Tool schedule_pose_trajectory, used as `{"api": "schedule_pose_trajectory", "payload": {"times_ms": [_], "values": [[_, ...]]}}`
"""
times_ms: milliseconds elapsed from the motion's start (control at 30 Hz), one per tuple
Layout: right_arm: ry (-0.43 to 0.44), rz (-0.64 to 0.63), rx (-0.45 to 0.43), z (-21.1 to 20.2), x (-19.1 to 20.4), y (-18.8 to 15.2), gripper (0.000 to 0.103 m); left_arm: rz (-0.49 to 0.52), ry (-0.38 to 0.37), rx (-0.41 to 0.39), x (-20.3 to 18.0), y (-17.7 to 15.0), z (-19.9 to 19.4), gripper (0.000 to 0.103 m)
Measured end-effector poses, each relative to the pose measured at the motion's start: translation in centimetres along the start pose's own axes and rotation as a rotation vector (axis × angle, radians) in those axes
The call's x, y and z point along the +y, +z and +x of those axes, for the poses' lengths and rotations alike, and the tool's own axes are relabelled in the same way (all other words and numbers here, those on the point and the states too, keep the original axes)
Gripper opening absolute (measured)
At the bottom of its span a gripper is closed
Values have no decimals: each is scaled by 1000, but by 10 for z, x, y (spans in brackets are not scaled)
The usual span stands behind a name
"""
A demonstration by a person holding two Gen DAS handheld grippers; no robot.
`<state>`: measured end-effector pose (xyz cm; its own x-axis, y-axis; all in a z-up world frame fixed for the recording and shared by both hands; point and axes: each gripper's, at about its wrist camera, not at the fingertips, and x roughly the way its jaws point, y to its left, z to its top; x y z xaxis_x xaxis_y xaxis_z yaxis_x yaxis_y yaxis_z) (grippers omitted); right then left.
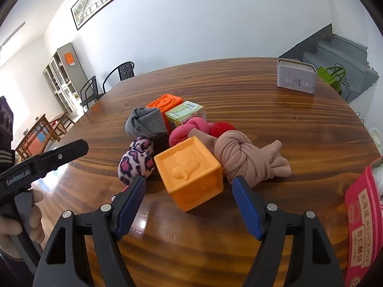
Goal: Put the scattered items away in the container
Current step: 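Grasp the orange rubber cube with the right gripper while the left grasps the second leopard plush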
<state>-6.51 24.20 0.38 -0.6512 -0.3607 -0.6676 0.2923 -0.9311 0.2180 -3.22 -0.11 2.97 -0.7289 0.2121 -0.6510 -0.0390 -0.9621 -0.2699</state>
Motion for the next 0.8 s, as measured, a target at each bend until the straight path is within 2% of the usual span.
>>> {"api": "schedule_pose_trajectory", "payload": {"times_ms": [333,467,667,733,800], "values": [[37,-42,17,21,4,11,81,-11,12,12,3,-1,5,82],[20,-74,21,21,9,8,82,-16,16,15,5,-1,6,82],[113,-57,72,13,14,2,82,-19,17,16,6,-1,7,82],[104,-80,75,12,21,-2,82,-19,18,16,6,-1,7,82],[56,-100,69,14,27,-5,82,-18,19,21,6,-2,8,82]]}}
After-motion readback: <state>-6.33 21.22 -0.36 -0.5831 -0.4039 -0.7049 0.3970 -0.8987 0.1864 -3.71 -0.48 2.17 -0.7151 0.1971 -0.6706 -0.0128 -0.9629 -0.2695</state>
